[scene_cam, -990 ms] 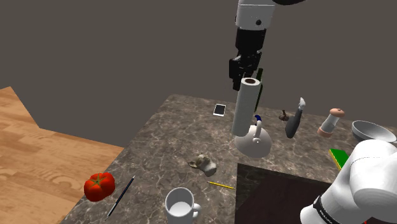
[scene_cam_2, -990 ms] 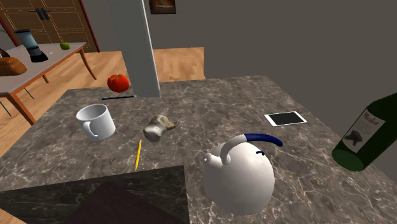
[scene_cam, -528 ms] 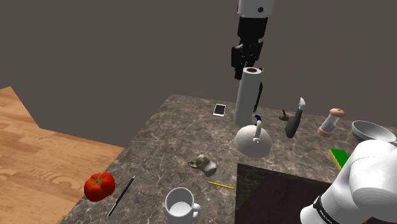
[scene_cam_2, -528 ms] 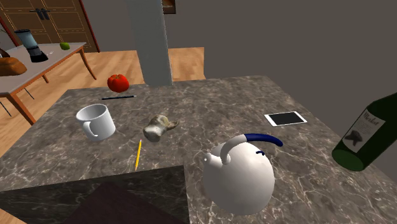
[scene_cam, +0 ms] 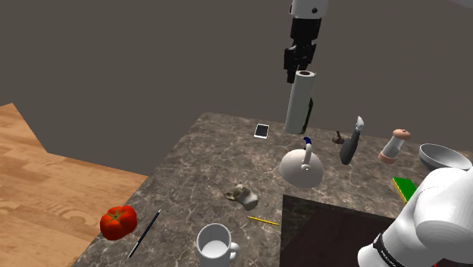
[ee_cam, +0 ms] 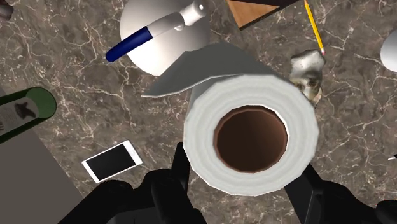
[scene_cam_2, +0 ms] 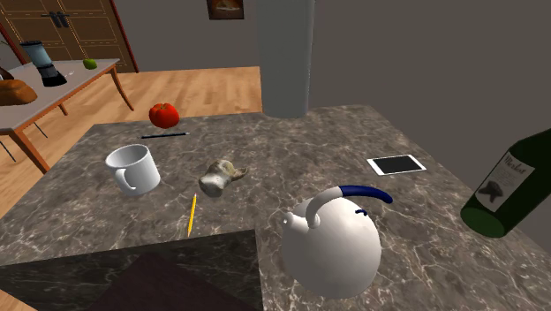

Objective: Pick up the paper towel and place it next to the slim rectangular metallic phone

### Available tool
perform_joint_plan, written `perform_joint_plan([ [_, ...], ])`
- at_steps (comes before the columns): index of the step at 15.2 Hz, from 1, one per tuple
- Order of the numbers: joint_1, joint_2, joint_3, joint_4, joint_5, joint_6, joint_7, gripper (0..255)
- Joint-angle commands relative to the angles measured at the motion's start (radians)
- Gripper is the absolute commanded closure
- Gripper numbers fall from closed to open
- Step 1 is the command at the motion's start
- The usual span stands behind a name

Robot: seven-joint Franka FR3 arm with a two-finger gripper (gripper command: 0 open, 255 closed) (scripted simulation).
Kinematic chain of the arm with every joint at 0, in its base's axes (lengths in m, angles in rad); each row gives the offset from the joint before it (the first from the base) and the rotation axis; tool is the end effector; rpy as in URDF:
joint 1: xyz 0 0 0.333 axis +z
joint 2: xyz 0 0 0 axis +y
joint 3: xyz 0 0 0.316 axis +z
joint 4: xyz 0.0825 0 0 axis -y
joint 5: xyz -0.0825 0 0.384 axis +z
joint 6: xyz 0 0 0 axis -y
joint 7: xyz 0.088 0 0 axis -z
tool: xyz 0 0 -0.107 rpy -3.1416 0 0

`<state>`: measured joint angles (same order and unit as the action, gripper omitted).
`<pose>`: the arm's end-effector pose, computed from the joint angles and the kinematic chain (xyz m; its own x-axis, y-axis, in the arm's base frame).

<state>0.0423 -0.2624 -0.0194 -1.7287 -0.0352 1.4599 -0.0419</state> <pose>0.4583 0.0050 0.6742 0.9981 0.0615 -0.0076 0.0617 -0.9977 0.0297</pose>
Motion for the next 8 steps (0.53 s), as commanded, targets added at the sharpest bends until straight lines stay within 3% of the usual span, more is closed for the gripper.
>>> perform_joint_plan([
  [1, -0.017, 0.041, -0.031, 0.041, -0.007, 0.002, -0.049, 255],
  [8, -0.081, 0.203, -0.125, 0.22, -0.005, -0.01, -0.209, 255],
])
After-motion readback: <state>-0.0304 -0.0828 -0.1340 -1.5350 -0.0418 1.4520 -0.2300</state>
